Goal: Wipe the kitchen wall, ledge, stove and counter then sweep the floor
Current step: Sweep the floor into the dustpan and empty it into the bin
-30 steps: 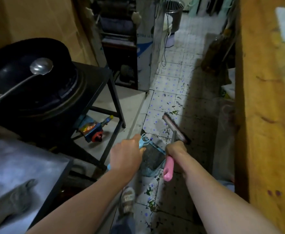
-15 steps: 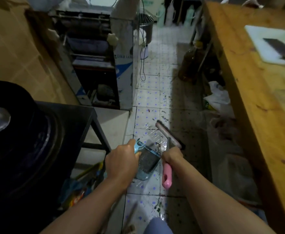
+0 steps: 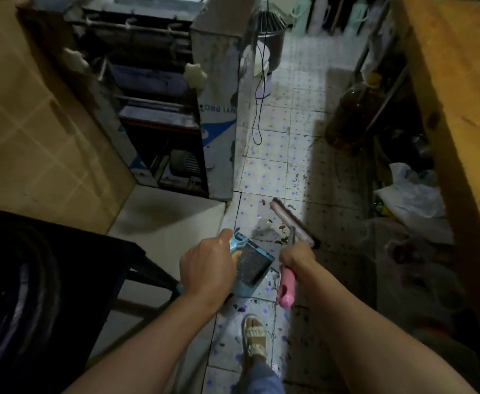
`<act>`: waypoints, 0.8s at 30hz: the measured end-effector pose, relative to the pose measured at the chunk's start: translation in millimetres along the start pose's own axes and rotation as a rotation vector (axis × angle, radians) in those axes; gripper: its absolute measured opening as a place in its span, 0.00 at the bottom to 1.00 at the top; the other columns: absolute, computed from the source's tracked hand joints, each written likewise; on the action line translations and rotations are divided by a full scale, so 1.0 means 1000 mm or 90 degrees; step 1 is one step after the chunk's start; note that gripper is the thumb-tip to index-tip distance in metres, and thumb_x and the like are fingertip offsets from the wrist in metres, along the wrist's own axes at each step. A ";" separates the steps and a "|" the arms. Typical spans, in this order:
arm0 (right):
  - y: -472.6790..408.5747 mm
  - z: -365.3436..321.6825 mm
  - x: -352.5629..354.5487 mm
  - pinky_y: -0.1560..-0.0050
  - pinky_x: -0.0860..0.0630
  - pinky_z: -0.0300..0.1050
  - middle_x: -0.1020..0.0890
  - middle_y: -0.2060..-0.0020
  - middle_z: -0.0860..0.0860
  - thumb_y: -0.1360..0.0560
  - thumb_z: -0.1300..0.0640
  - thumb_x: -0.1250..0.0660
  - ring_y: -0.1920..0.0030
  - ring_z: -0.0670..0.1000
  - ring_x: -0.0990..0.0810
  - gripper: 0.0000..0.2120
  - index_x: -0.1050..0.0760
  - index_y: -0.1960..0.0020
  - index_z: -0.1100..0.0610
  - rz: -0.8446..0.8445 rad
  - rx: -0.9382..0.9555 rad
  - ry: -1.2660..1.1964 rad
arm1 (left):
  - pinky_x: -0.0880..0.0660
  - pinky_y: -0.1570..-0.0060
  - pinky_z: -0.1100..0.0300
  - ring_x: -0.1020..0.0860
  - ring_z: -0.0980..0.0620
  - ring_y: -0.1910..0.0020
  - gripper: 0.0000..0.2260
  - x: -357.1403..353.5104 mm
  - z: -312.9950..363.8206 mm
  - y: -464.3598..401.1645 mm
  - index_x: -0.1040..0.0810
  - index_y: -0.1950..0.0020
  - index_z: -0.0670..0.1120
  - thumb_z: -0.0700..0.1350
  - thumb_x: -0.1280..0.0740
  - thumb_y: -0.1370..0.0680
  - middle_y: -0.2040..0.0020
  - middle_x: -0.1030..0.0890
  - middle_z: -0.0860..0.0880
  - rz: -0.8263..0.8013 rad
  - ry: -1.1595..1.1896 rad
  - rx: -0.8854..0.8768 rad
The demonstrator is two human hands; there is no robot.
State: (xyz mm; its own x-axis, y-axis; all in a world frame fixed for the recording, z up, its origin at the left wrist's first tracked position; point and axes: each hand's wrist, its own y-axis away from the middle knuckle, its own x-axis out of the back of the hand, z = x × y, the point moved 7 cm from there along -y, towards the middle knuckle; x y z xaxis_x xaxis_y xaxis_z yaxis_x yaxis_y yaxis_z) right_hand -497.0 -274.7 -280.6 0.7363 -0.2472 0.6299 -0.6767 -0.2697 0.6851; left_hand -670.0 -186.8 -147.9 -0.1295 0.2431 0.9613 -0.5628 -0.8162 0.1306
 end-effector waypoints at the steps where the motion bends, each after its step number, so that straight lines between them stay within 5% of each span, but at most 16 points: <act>1: -0.016 -0.009 0.005 0.45 0.24 0.47 0.21 0.45 0.60 0.24 0.60 0.38 0.46 0.57 0.22 0.12 0.27 0.43 0.65 -0.002 0.002 0.013 | 0.34 0.63 0.58 0.21 0.45 0.52 0.13 -0.002 0.004 -0.017 0.29 0.39 0.52 0.54 0.38 0.21 0.49 0.19 0.48 -0.006 0.002 0.012; 19: -0.237 -0.145 0.040 0.53 0.27 0.44 0.22 0.45 0.63 0.24 0.62 0.37 0.46 0.59 0.22 0.14 0.28 0.42 0.69 -0.019 0.039 0.043 | 0.37 0.60 0.59 0.22 0.46 0.48 0.12 -0.014 0.049 -0.210 0.30 0.40 0.54 0.55 0.39 0.22 0.47 0.20 0.49 -0.005 -0.004 0.094; 24: -0.267 -0.155 0.019 0.47 0.22 0.55 0.25 0.53 0.62 0.25 0.64 0.37 0.49 0.63 0.20 0.06 0.32 0.50 0.65 -0.051 0.036 -0.065 | 0.38 0.60 0.60 0.22 0.46 0.46 0.13 -0.021 0.046 -0.224 0.31 0.39 0.54 0.56 0.39 0.22 0.46 0.20 0.49 -0.009 -0.007 0.116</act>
State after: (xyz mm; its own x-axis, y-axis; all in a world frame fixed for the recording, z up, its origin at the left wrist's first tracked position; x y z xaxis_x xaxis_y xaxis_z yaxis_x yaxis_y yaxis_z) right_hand -302.5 -63.0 -394.2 0.7860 -0.3157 0.5315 -0.6169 -0.3441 0.7078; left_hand -504.0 -33.2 -186.6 -0.1127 0.2506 0.9615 -0.4075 -0.8942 0.1853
